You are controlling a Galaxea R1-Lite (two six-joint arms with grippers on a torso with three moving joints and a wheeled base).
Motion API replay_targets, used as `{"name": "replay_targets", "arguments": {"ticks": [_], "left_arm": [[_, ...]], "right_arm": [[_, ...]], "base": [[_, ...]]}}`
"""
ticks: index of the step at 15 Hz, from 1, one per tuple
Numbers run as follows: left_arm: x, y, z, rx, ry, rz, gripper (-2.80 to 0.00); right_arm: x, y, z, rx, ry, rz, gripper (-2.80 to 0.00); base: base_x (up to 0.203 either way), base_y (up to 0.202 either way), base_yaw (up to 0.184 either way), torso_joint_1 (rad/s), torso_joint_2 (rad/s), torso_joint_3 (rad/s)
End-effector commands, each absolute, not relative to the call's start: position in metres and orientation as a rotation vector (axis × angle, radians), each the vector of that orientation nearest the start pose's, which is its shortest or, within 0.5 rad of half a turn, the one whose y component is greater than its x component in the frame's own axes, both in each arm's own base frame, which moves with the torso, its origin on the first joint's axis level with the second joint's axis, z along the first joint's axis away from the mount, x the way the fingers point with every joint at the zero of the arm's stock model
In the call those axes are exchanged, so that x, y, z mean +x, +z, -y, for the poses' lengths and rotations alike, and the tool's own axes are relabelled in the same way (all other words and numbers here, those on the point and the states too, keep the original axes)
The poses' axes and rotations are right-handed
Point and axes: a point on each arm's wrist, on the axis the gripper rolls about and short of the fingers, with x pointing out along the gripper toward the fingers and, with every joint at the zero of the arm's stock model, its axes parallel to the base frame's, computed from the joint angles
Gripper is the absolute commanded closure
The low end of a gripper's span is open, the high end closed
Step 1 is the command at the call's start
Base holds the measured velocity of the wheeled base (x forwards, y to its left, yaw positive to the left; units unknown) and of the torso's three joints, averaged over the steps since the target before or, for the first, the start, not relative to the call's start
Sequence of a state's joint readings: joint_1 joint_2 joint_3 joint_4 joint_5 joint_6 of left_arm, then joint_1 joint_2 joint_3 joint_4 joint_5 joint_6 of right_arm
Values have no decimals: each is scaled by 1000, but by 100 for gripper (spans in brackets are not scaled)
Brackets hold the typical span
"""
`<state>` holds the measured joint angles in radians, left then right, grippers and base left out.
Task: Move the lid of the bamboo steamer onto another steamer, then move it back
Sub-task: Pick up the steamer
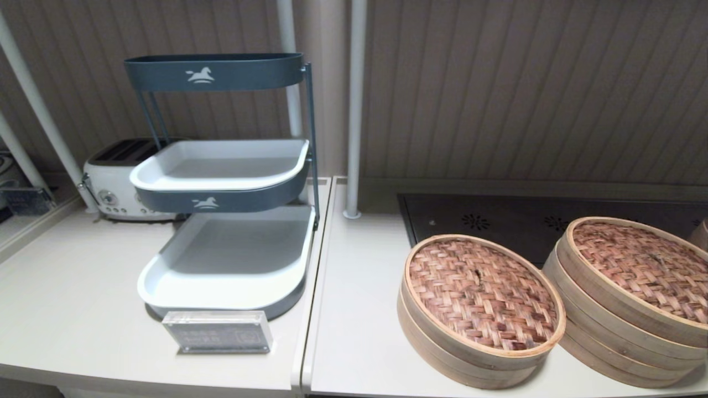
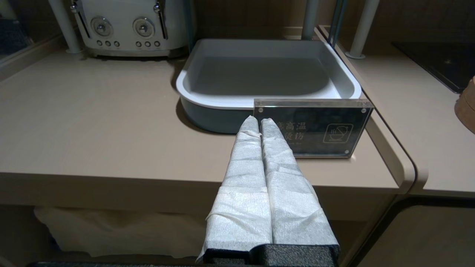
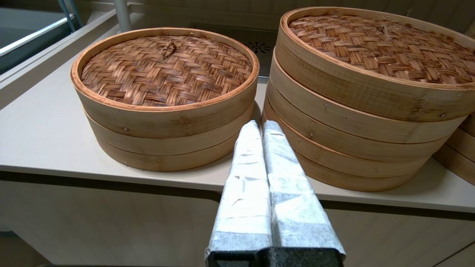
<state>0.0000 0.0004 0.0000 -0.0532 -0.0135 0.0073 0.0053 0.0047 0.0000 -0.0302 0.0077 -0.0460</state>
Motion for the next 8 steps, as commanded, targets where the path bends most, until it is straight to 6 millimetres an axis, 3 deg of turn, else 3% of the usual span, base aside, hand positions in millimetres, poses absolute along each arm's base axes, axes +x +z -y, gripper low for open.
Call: {"name": "replay_targets", "arguments": {"ticks": [1, 6, 7, 8], "left_arm": [[-21, 73, 0, 6, -14, 28, 0], [-21, 73, 0, 8, -14, 28, 0], [-21, 73, 0, 8, -14, 28, 0], [-21, 73, 0, 8, -14, 28, 0]], "right_arm": [[-21, 73, 0, -56, 13, 7, 0], [-23, 85, -1, -62, 41, -33, 0], [-23, 98, -1, -62, 46, -42, 0], [-25, 124, -1, -62, 51, -23, 0]], "base": [[0, 0, 0, 0, 0, 0], [0, 0, 0, 0, 0, 0], [0, 0, 0, 0, 0, 0], [0, 0, 0, 0, 0, 0]]}}
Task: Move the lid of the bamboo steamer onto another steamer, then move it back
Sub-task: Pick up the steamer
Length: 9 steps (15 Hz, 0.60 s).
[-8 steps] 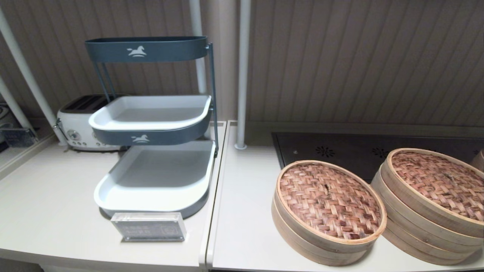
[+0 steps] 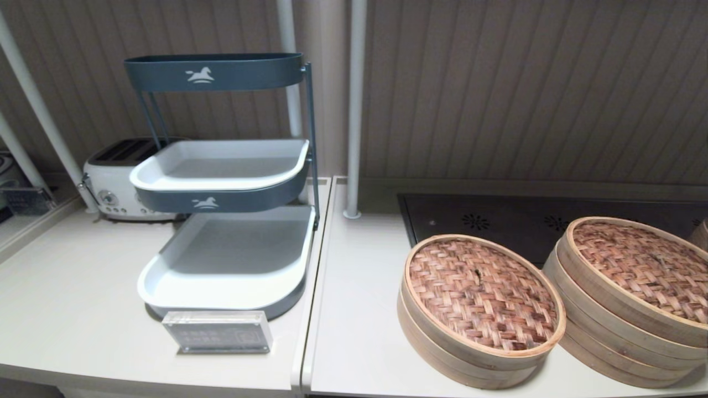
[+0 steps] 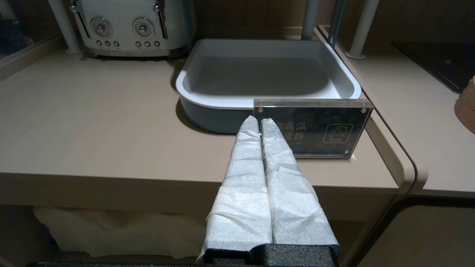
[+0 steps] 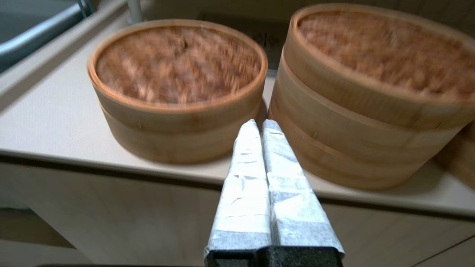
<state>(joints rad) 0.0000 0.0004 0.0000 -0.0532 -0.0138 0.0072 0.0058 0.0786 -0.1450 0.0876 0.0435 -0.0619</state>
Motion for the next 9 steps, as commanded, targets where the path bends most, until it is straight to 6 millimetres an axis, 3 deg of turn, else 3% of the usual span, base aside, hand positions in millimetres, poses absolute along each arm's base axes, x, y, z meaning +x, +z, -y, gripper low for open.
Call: {"name": "replay_targets", "arguments": {"ticks": [1, 3, 5, 8, 9], "left_arm": [[-21, 73, 0, 8, -14, 28, 0], [-21, 73, 0, 8, -14, 28, 0], [-21, 73, 0, 8, -14, 28, 0], [-21, 73, 0, 8, -14, 28, 0], [-21, 73, 0, 8, -14, 28, 0]], "right_arm": [[-26, 160, -1, -62, 56, 14, 0], [-5, 213, -1, -60, 68, -30, 0], [31, 253, -2, -55, 77, -106, 0], [89, 306, -6, -54, 140, -260, 0], [108, 314, -9, -54, 175, -335, 0]], "base": [[0, 0, 0, 0, 0, 0], [0, 0, 0, 0, 0, 0], [0, 0, 0, 0, 0, 0], [0, 0, 0, 0, 0, 0], [0, 0, 0, 0, 0, 0]]}}
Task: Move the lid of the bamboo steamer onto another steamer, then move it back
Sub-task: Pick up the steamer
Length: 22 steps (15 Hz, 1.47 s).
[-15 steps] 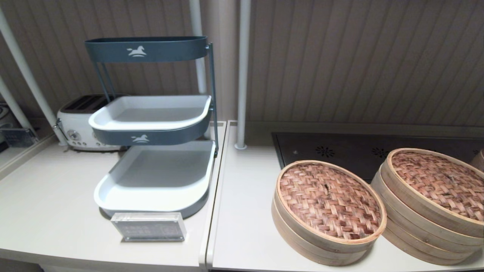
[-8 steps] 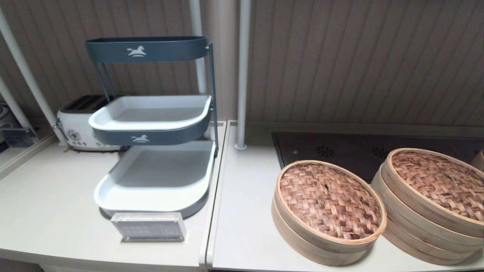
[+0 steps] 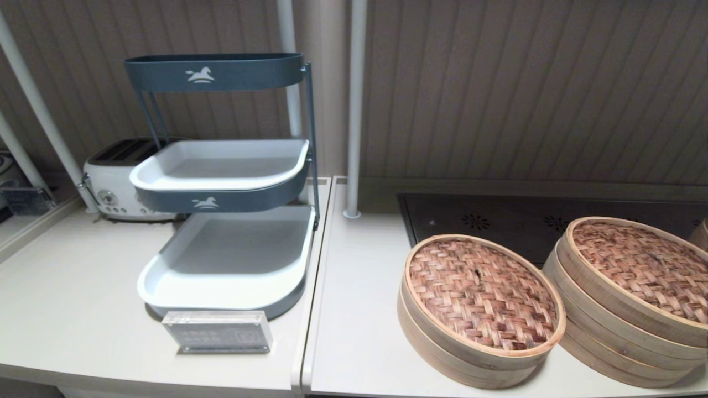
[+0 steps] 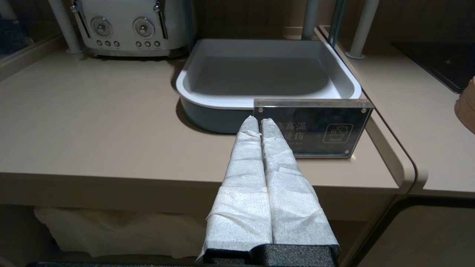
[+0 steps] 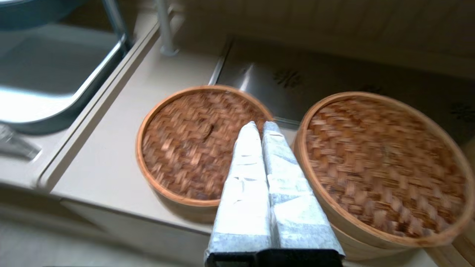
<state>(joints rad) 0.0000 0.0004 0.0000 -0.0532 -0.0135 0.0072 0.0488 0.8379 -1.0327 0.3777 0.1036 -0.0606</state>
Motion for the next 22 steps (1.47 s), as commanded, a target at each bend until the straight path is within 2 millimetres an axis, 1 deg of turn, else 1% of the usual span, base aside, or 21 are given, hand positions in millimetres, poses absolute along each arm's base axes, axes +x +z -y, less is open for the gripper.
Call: {"name": "replay_targets", "arguments": {"ticks": [1, 2, 4, 5, 7, 9, 10, 11, 12, 14, 15, 18, 20, 22], "left_arm": [[-21, 73, 0, 8, -14, 28, 0], [-21, 73, 0, 8, -14, 28, 0], [-21, 73, 0, 8, -14, 28, 0], [-21, 73, 0, 8, -14, 28, 0], [-21, 73, 0, 8, -14, 28, 0], [-21, 73, 0, 8, -14, 28, 0], [-21, 73, 0, 8, -14, 28, 0], [-21, 73, 0, 8, -14, 28, 0], [-21, 73, 0, 8, -14, 28, 0], [-21, 73, 0, 8, -14, 28, 0], [-21, 73, 0, 8, -14, 28, 0], [-21, 73, 0, 8, -14, 28, 0], [-21, 73, 0, 8, -14, 28, 0], [-21, 73, 0, 8, -14, 28, 0]], "right_arm": [[129, 318, -13, -50, 223, -415, 0], [147, 321, -17, -39, 276, -482, 0], [185, 316, -24, -13, 357, -624, 0], [202, 310, -27, 1, 379, -706, 0], [230, 297, -32, 34, 396, -854, 0], [248, 285, -48, 73, 412, -988, 0], [258, 277, -54, 95, 396, -1036, 0], [265, 274, -61, 96, 386, -1056, 0], [271, 270, -69, 89, 377, -1073, -280], [285, 259, -81, 54, 345, -1105, -280], [292, 253, -84, 36, 323, -1119, -280], [314, 235, -89, 5, 272, -1160, -280], [326, 220, -93, -10, 238, -1199, -280], [333, 208, -96, -39, 203, -1223, -280]], "base": [[0, 0, 0, 0, 0, 0], [0, 0, 0, 0, 0, 0], [0, 0, 0, 0, 0, 0], [0, 0, 0, 0, 0, 0], [0, 0, 0, 0, 0, 0], [0, 0, 0, 0, 0, 0], [0, 0, 0, 0, 0, 0], [0, 0, 0, 0, 0, 0], [0, 0, 0, 0, 0, 0], [0, 0, 0, 0, 0, 0], [0, 0, 0, 0, 0, 0], [0, 0, 0, 0, 0, 0], [0, 0, 0, 0, 0, 0], [0, 0, 0, 0, 0, 0]]}}
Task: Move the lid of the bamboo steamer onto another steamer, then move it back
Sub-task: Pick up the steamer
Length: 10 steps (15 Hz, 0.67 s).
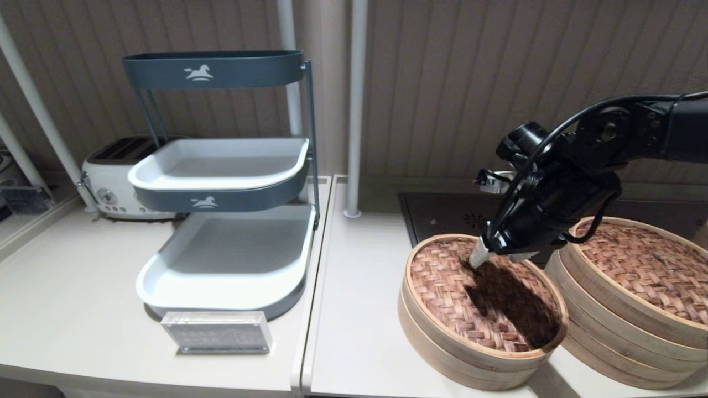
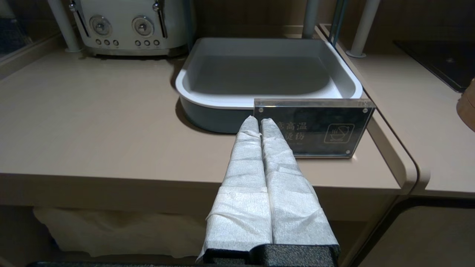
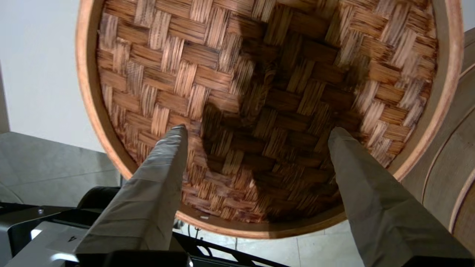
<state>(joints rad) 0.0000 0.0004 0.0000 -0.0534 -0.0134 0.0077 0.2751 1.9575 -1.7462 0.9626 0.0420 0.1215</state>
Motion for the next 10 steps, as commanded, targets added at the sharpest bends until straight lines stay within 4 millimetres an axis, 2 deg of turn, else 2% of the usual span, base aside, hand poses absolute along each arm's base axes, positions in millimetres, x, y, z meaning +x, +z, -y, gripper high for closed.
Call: {"name": "replay_targets", "arguments": {"ticks": [1, 5, 10], "left_arm": [[-21, 73, 0, 8, -14, 28, 0], [-21, 73, 0, 8, -14, 28, 0], [-21, 73, 0, 8, -14, 28, 0]], "right_arm": [[335, 205, -97, -43, 201, -1231, -280], [343, 194, -102, -53, 200, -1257, -280], [345, 190, -103, -53, 197, -1266, -280]], "base": [[0, 0, 0, 0, 0, 0], [0, 0, 0, 0, 0, 0], [0, 0, 0, 0, 0, 0]]}}
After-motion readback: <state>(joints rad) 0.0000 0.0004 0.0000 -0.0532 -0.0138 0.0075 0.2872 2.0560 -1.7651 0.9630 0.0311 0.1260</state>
